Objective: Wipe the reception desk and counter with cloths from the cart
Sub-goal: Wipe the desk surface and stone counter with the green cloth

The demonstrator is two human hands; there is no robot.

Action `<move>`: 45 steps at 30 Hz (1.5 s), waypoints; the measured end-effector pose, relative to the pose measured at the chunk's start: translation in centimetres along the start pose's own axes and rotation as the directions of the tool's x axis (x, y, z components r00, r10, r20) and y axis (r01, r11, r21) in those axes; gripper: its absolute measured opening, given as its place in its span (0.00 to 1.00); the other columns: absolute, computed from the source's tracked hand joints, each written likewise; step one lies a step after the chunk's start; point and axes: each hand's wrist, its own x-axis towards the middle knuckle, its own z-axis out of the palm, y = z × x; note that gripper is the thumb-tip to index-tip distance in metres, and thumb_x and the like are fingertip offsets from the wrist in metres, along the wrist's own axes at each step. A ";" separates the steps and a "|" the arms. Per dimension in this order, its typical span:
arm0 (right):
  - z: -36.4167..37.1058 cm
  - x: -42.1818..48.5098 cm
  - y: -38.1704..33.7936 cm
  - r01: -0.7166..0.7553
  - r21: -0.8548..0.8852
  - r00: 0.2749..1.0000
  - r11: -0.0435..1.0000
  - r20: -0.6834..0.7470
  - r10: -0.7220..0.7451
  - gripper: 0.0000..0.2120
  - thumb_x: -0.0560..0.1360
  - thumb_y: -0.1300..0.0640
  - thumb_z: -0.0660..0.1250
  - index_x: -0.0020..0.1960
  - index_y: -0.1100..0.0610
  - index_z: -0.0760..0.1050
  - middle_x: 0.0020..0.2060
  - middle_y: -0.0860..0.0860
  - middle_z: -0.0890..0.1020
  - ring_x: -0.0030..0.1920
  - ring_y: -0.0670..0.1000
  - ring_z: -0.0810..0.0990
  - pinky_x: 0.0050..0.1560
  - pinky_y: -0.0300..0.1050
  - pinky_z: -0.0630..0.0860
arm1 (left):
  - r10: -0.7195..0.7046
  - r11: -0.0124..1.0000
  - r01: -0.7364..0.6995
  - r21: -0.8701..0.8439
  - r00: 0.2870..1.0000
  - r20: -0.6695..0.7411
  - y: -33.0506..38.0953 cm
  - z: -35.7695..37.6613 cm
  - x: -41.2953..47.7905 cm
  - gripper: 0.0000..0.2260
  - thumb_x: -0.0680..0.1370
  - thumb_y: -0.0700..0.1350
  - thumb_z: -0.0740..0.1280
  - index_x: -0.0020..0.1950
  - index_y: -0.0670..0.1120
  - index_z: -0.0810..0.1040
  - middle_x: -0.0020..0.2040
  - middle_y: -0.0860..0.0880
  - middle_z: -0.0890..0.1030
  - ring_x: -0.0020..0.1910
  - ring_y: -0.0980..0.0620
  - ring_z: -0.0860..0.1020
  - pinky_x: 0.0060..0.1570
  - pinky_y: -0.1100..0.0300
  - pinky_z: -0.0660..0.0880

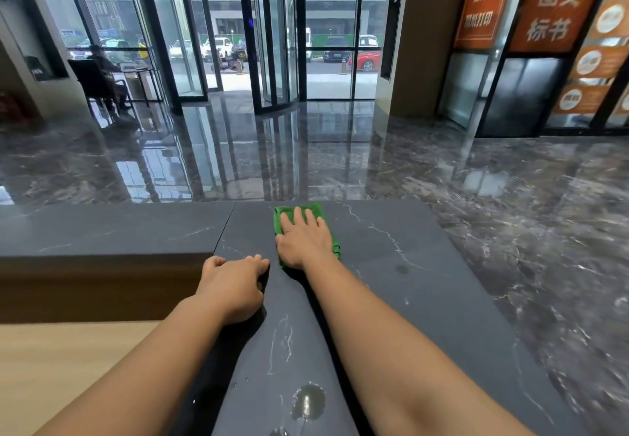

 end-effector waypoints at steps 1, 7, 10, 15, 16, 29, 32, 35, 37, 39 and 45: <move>-0.1 0.1 0.2 0.023 0.004 1.000 1.000 0.011 -0.023 0.27 0.83 0.49 0.47 0.80 0.52 0.46 0.79 0.55 0.46 0.79 0.57 0.44 0.77 0.56 0.44 | -0.007 1.000 0.007 0.004 1.000 0.009 0.1 0.0 0.1 0.25 0.80 0.43 0.55 0.77 0.55 0.58 0.78 0.55 0.58 0.76 0.56 0.58 0.72 0.54 0.48; -1.5 0.0 7.5 -0.013 0.025 1.000 1.000 -0.019 0.013 0.26 0.82 0.50 0.47 0.80 0.52 0.50 0.79 0.53 0.50 0.79 0.55 0.46 0.76 0.55 0.49 | -0.025 1.000 0.025 0.013 0.999 0.041 -0.2 0.2 0.8 0.26 0.79 0.43 0.56 0.78 0.56 0.58 0.78 0.57 0.57 0.76 0.57 0.58 0.73 0.54 0.47; -2.0 -1.0 13.1 -0.177 0.030 0.980 0.984 -0.087 0.179 0.26 0.81 0.51 0.48 0.78 0.53 0.54 0.79 0.53 0.53 0.78 0.55 0.49 0.75 0.54 0.53 | -0.027 1.000 0.026 0.013 0.999 0.043 -0.2 0.1 1.1 0.27 0.79 0.43 0.57 0.77 0.56 0.58 0.77 0.57 0.58 0.75 0.57 0.59 0.74 0.54 0.47; -2.7 -3.2 19.0 -0.398 0.039 0.909 0.916 -0.117 0.400 0.26 0.81 0.51 0.48 0.78 0.54 0.54 0.79 0.53 0.53 0.78 0.56 0.49 0.75 0.54 0.54 | -0.012 1.000 0.012 0.015 1.000 0.028 -0.6 0.4 1.1 0.26 0.80 0.44 0.56 0.77 0.56 0.59 0.78 0.57 0.58 0.75 0.56 0.59 0.74 0.53 0.46; -2.8 -3.5 19.2 -0.429 0.048 0.895 0.902 -0.114 0.432 0.26 0.81 0.51 0.48 0.78 0.54 0.54 0.79 0.53 0.53 0.78 0.56 0.49 0.75 0.54 0.53 | -0.008 1.000 0.008 0.011 1.000 0.019 -0.7 0.5 1.2 0.25 0.80 0.44 0.56 0.77 0.56 0.59 0.78 0.57 0.58 0.75 0.56 0.59 0.74 0.52 0.46; -1.4 -2.5 4.3 -0.590 0.082 0.802 0.803 -0.055 0.595 0.30 0.80 0.51 0.50 0.80 0.55 0.47 0.79 0.56 0.48 0.78 0.63 0.45 0.76 0.58 0.43 | -0.030 0.966 -0.037 -0.255 0.967 -0.254 -5.5 2.2 -2.9 0.18 0.82 0.45 0.55 0.72 0.56 0.69 0.64 0.52 0.79 0.65 0.49 0.73 0.62 0.60 0.60; -0.4 -1.7 -2.4 -0.447 0.110 0.890 0.888 -0.051 0.454 0.29 0.80 0.52 0.50 0.80 0.55 0.48 0.79 0.56 0.48 0.78 0.62 0.45 0.76 0.58 0.42 | 0.005 0.975 -0.061 -0.214 0.966 -0.257 -6.0 2.4 -4.4 0.18 0.81 0.42 0.54 0.65 0.58 0.74 0.60 0.55 0.80 0.60 0.52 0.74 0.53 0.62 0.53; 0.6 -1.7 -8.2 -0.249 0.108 0.965 0.963 -0.057 0.256 0.28 0.81 0.50 0.50 0.80 0.54 0.50 0.79 0.56 0.48 0.78 0.62 0.45 0.76 0.58 0.44 | 0.045 0.978 -0.093 -0.184 0.967 -0.252 -6.2 2.6 -5.0 0.20 0.78 0.38 0.54 0.62 0.57 0.76 0.59 0.57 0.79 0.57 0.55 0.74 0.48 0.60 0.51; 1.1 -2.2 -10.4 -0.125 0.084 0.990 0.989 -0.058 0.130 0.29 0.81 0.49 0.52 0.80 0.54 0.50 0.79 0.56 0.49 0.78 0.61 0.46 0.76 0.58 0.44 | 0.065 0.984 -0.101 -0.146 0.970 -0.233 -6.1 2.6 -5.1 0.20 0.76 0.38 0.54 0.59 0.57 0.77 0.54 0.58 0.80 0.52 0.57 0.74 0.48 0.59 0.53; 1.1 -2.3 -10.7 -0.034 0.066 0.998 0.997 -0.047 0.037 0.29 0.81 0.51 0.53 0.80 0.53 0.50 0.79 0.55 0.49 0.78 0.61 0.46 0.76 0.57 0.44 | 0.068 0.990 -0.092 -0.107 0.976 -0.207 -5.9 2.4 -5.1 0.19 0.75 0.38 0.55 0.57 0.56 0.78 0.50 0.57 0.80 0.50 0.56 0.74 0.50 0.58 0.56; -0.1 -2.7 -2.9 -0.015 0.095 1.000 0.995 -0.013 0.016 0.27 0.82 0.55 0.50 0.80 0.52 0.50 0.79 0.52 0.48 0.79 0.55 0.44 0.77 0.55 0.45 | 0.040 0.998 -0.045 -0.036 0.989 -0.146 -4.1 1.1 -4.6 0.20 0.76 0.38 0.56 0.63 0.53 0.77 0.64 0.54 0.77 0.64 0.53 0.72 0.54 0.57 0.53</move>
